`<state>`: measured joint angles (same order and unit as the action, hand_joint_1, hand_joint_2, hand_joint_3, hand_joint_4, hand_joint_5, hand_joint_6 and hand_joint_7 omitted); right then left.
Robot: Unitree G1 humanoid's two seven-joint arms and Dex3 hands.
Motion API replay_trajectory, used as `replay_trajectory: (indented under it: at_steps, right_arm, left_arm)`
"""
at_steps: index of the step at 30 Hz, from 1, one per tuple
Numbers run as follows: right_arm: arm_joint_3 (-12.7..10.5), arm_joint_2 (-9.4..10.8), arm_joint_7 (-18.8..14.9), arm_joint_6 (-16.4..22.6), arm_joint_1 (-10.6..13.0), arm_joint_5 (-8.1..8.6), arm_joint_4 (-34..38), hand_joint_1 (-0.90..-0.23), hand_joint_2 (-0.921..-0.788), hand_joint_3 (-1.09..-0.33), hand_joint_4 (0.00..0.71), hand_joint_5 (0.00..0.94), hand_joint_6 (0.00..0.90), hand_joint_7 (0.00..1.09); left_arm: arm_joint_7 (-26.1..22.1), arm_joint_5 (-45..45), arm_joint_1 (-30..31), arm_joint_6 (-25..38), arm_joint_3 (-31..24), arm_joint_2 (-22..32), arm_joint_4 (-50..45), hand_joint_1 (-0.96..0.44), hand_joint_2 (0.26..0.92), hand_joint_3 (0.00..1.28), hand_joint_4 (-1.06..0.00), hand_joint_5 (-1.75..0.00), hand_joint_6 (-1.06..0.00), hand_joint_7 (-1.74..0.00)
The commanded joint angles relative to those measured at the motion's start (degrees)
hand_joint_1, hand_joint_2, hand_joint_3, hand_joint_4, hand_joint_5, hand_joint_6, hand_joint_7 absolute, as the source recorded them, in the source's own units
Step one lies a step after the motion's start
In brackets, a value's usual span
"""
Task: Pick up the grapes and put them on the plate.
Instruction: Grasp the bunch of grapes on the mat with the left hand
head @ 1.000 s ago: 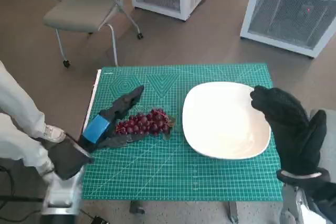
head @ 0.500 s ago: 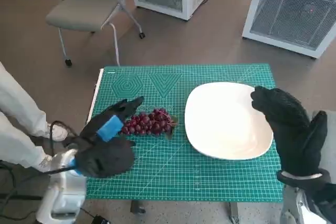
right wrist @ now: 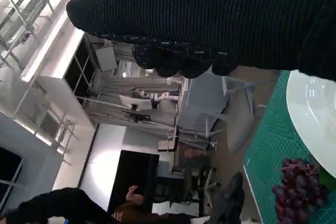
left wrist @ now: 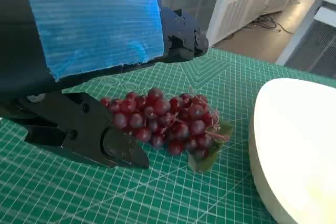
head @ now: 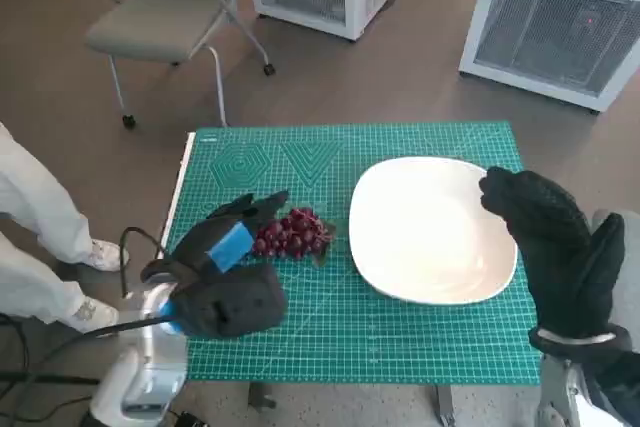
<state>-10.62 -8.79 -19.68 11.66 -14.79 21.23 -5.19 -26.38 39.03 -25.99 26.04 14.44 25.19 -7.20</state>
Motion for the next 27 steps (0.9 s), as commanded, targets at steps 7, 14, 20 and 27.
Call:
replay_trajectory:
  at_steps: [7,14,20,27]
  right_arm:
    - [-0.02,0.10,0.28,-1.04,0.73,0.24,0.58,-0.397,-0.921,-0.639,0.392,0.719,0.158,0.98]
    - [-0.02,0.15,0.04,-0.94,0.84,0.32,0.74,-0.397,-0.921,-0.640,0.390,0.722,0.157,0.98]
    - [0.04,0.17,-0.10,-0.97,1.12,0.43,0.57,-0.397,-0.921,-0.640,0.389,0.724,0.158,0.98]
    - [-0.05,0.04,-0.13,-1.09,1.42,0.52,0.18,-0.396,-0.921,-0.642,0.386,0.728,0.157,0.99]
  left_arm:
    - [3.46,5.06,-9.51,-0.25,6.84,-3.01,14.33,-0.03,0.787,0.00,-0.15,-0.01,-0.30,-0.01]
    - [4.78,6.74,-17.87,-0.55,11.20,-6.66,29.69,-0.08,0.789,0.00,-0.14,0.00,-0.30,-0.01]
    - [5.64,6.20,-24.20,-2.40,13.53,-9.44,42.05,-0.06,0.791,0.00,-0.14,0.00,-0.30,0.00]
    - [6.18,5.44,-30.33,-5.49,15.52,-12.34,55.57,-0.07,0.796,0.00,-0.16,-0.01,-0.32,-0.01]
